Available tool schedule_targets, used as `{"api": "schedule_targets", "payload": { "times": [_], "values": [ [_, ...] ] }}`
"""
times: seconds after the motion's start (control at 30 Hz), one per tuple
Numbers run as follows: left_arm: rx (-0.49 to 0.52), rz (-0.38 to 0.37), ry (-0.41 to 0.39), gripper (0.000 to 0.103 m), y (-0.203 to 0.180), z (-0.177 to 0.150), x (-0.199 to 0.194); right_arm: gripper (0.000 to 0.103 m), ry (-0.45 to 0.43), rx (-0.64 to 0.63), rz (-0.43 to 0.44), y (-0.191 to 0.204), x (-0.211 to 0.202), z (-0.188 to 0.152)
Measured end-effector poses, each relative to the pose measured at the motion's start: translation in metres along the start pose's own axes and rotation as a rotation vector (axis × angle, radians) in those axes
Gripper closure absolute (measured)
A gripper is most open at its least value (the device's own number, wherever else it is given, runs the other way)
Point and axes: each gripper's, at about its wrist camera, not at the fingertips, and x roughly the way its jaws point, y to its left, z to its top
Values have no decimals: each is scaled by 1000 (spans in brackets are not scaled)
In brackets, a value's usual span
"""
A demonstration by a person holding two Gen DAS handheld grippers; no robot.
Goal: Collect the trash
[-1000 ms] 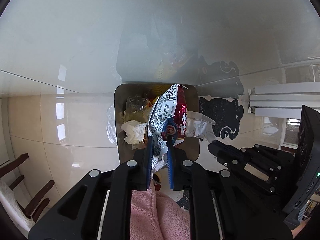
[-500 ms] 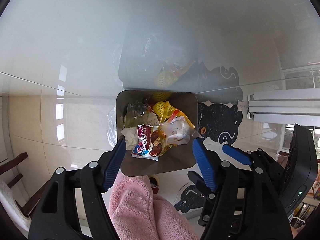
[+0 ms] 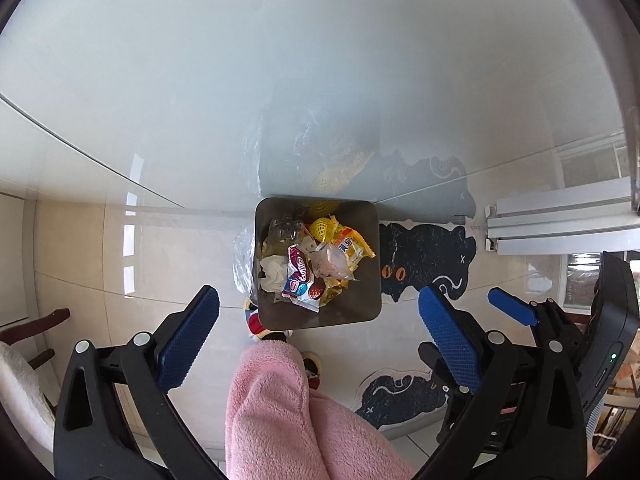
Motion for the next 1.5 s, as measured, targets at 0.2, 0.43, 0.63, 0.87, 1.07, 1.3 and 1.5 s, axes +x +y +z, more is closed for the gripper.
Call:
{"api": "schedule_targets", "payload": {
  "times": [0.2,0.43,0.63,0.87,1.07,1.3,1.5],
  "values": [
    [68,10,-103,8,-25,-13,-76,3,-113,-9,-48,-2,-82,1],
    [113,50,-303,8,-47,-24,-172,3,-272,-5,-89,-6,-170,8],
    [147,102,-476,8,-63,-36,-246,3,-432,54,-76,-3,-244,14],
    [157,173,-675,8,-86,-51,-324,3,-619,52,-110,14,-329,18],
    [190,200,-839,8,-114,-59,-385,3,-770,52,-171,25,-400,18],
    [224,202,-966,8,-139,-75,-440,3,-893,87,-253,26,-458,6],
    [229,237,-1020,8,-149,-83,-458,3,-932,108,-271,28,-473,-4]
  ]
}}
